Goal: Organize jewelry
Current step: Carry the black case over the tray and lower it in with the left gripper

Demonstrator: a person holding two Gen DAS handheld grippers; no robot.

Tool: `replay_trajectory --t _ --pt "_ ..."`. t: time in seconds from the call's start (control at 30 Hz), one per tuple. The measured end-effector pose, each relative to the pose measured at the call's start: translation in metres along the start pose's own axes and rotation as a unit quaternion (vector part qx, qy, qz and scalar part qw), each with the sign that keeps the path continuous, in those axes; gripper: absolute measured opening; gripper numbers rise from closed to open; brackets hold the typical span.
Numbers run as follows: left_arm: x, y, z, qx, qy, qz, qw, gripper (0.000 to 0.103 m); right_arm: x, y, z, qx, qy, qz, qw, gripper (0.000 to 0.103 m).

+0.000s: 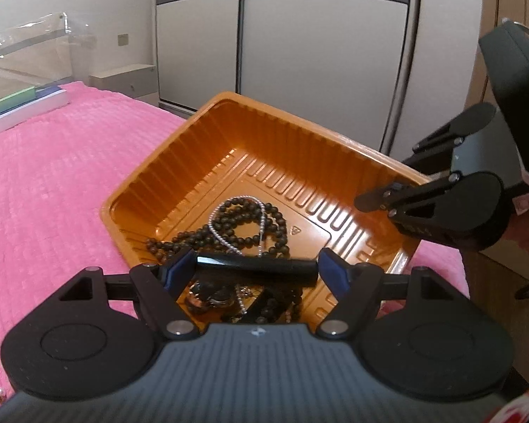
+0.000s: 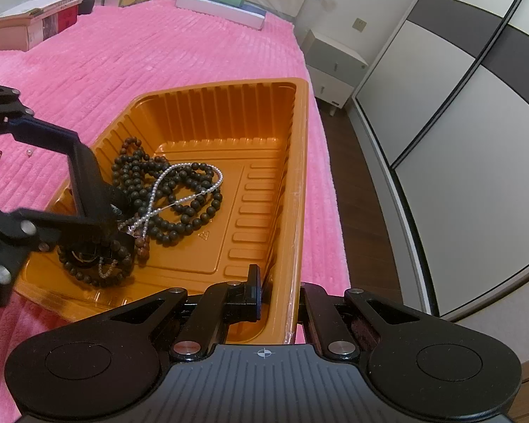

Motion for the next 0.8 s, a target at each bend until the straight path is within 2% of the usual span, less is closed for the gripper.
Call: replay_trajectory --t 0.5,0.53,0.8 --pt "0.003 0.009 0.016 -0.004 -0.011 0.015 0.9998 0.075 0.000 0.000 0.002 0.002 -0.001 0.002 1.000 0.005" --pt "0.003 0.009 0.017 -0.002 -0.010 0.015 0.9998 0.078 0.000 0.001 0.002 0.002 -0.001 0.002 1.000 0.005" --pt "0.005 0.001 0.008 0.002 0.002 0.003 1.0000 0.078 0.000 0.000 0.002 0.001 -0.001 0.002 1.000 0.005"
Point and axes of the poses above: each gripper's, at about its wrist camera, not at the fingertips, and z roughly the way its jaws point, y to its right, x to its top, the point moved 8 cm from there along z, roughly the way its jaws point, and after that the axes turned 11 degrees about x, right-handed, at the moved point
